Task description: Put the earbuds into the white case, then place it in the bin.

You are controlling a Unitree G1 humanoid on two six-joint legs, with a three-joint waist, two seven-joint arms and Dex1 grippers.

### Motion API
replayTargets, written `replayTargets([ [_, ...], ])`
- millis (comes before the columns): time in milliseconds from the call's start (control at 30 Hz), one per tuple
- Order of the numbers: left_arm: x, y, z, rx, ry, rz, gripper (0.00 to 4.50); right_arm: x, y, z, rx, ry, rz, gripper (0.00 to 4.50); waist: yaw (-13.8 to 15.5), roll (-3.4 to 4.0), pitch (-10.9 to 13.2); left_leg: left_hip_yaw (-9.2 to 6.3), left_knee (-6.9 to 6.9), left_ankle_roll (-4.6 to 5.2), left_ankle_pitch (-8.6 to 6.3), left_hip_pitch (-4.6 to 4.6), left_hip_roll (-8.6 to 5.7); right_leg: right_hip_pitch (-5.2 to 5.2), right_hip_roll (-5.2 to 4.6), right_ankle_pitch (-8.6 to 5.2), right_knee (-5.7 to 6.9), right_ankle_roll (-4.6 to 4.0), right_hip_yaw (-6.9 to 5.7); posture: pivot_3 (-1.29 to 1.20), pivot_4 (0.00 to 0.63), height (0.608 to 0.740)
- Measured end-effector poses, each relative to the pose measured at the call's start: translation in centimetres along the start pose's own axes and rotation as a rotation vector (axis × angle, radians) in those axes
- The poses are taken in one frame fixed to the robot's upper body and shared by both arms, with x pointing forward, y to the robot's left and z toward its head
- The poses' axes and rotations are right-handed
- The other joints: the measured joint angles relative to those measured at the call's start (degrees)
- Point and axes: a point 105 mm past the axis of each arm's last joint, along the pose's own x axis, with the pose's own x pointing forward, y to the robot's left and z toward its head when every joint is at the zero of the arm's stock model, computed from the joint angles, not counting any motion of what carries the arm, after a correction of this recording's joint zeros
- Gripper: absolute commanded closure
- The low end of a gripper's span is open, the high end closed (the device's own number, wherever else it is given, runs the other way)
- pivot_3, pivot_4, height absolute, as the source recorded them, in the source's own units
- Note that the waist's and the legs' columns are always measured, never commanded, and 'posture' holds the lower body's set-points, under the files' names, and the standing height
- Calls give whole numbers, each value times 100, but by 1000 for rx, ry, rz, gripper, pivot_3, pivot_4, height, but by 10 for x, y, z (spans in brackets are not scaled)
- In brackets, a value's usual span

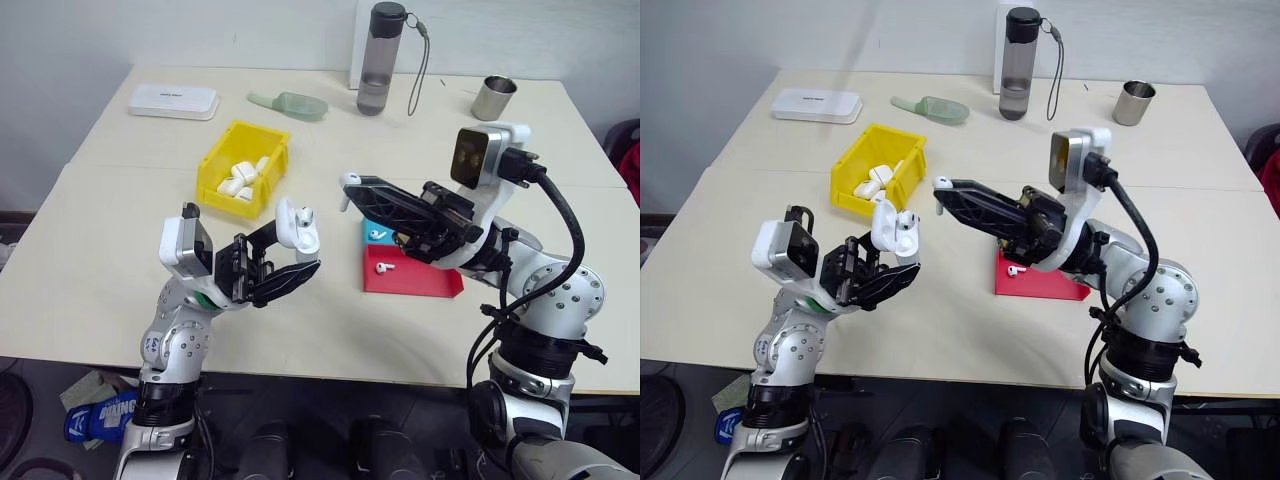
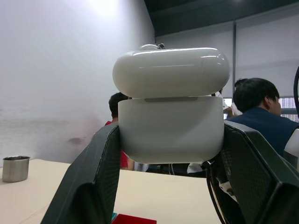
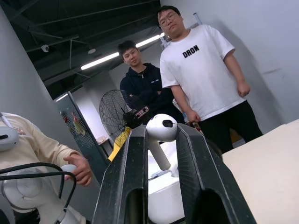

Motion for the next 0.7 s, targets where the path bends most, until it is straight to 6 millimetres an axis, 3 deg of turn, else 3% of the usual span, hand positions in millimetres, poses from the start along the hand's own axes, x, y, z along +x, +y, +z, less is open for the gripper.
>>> replayTargets([
  [467, 3, 1, -8, -2, 13, 0, 1744, 7, 3, -27, 27, 97, 15, 4060, 0, 0, 0, 2, -1, 0, 0, 1, 2, -1, 0, 0, -3, 0, 4, 0, 150, 740],
  [700, 4, 1, -9, -1, 18, 4, 1744, 8, 0, -27, -16, 103, 3, 4060, 1, -1, 0, 3, -1, 0, 0, 0, 2, 0, 0, 0, -7, 0, 4, 0, 150, 740],
])
